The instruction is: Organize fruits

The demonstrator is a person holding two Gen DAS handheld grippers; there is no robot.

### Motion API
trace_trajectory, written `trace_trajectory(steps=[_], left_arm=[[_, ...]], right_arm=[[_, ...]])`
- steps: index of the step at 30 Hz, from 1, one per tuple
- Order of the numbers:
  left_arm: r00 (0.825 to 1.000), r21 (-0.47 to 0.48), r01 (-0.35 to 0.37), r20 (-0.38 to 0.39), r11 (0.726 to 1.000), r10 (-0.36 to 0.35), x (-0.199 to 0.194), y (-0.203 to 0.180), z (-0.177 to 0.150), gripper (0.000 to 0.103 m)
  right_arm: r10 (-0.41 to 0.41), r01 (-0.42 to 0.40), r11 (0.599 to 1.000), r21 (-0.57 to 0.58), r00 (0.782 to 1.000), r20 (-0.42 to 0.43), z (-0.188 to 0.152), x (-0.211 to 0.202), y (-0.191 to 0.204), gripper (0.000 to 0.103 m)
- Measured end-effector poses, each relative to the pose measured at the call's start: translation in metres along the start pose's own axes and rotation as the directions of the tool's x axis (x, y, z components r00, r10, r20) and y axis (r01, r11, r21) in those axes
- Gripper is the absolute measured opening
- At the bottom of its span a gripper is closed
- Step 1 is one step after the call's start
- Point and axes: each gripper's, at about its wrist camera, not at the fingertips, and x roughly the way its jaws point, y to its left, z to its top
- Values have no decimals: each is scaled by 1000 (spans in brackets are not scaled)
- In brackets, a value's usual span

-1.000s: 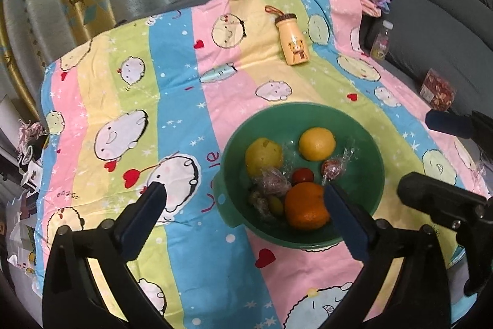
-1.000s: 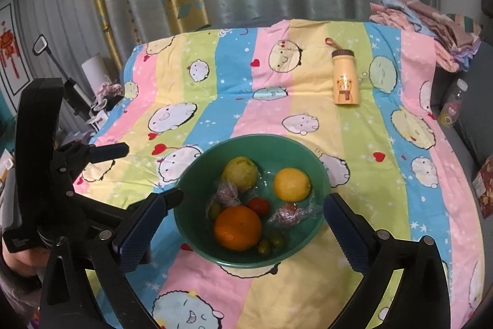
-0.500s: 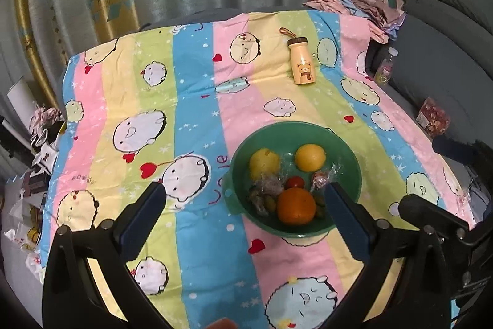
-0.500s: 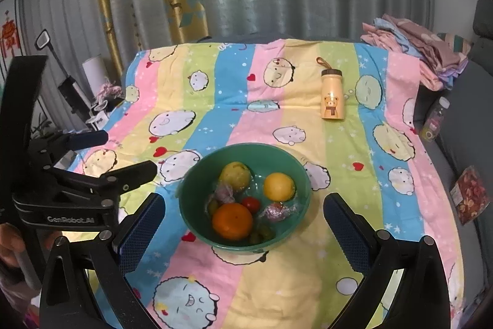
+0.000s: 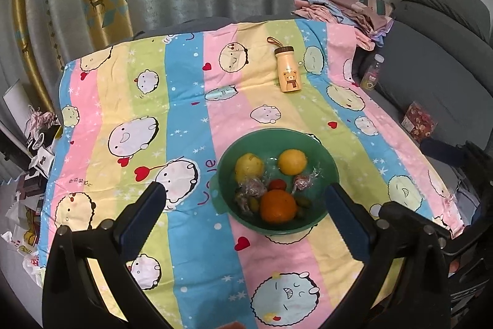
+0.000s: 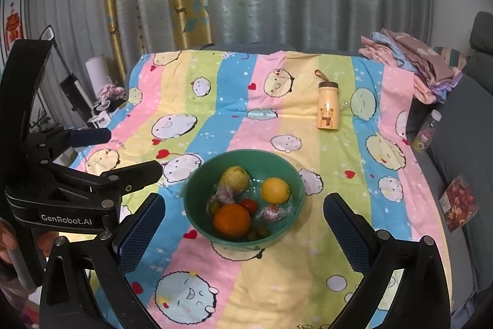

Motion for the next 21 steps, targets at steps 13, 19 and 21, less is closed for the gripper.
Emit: trace_trajectory(steps=[13,19,21], left_arm=[[1000,6,-7,-10,1000,7,6,2,3,103],[1000,14,-3,-10,1000,3,11,2,3,103],[1000,16,-1,-12,1000,1,12,1,4,103]], right_arm=[[-1,1,1000,3,1000,-2,-1,1,1,102],[-9,9,1000,2,1000,-14,-2,9,-3,102],[-9,9,1000,3,1000,-15,-2,11,-5,102]])
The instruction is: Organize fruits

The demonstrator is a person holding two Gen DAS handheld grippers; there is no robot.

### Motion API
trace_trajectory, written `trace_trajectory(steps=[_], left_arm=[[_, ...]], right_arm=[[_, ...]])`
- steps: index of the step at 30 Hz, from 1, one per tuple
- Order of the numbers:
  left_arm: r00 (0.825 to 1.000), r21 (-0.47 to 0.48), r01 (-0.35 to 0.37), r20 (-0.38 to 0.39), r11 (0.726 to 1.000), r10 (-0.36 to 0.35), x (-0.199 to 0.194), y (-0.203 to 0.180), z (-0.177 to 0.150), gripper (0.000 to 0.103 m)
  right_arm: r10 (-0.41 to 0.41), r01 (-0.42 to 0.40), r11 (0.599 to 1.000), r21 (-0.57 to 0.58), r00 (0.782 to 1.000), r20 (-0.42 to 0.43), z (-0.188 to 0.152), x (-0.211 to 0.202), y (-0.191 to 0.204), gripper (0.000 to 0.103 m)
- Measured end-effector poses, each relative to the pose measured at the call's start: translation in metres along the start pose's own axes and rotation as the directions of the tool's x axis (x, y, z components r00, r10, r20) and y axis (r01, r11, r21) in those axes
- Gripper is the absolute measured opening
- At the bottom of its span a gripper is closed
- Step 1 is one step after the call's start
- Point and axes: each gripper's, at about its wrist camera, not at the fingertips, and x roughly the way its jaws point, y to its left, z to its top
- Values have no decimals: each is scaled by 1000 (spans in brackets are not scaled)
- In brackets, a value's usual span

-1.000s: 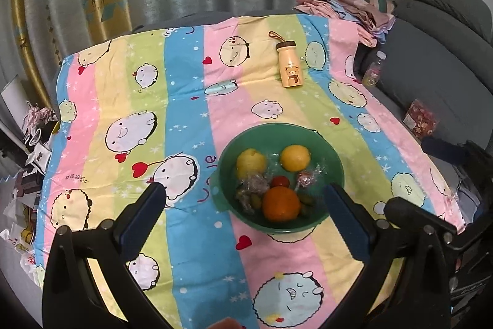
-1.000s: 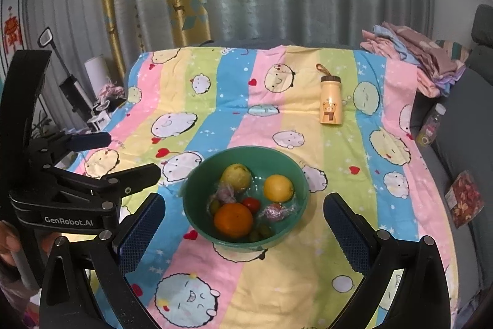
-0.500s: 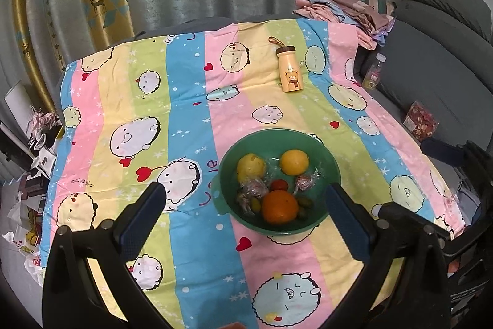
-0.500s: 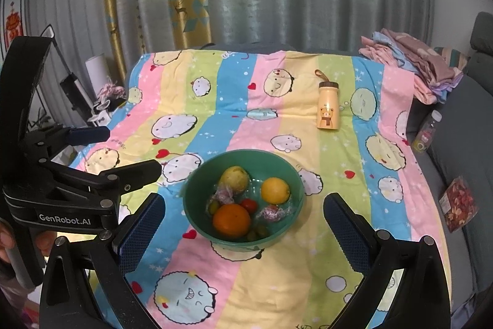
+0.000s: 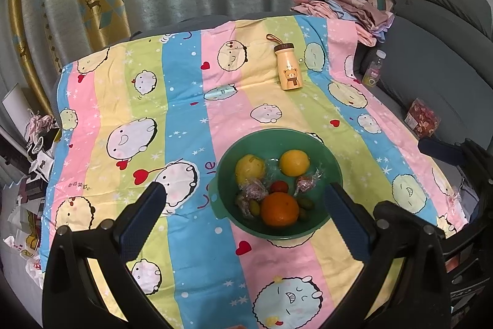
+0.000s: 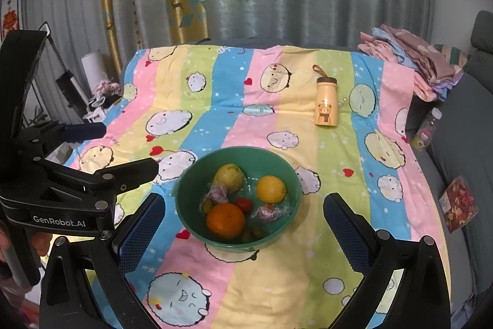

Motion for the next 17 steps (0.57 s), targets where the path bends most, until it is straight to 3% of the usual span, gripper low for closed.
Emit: trace_trajectory(steps=[17], left_arm=[[1000,-4,-14,-2,1000,14,7,1,3,103]], right_arm=[[-1,1,1000,-3,1000,-1,1,1,0,102]])
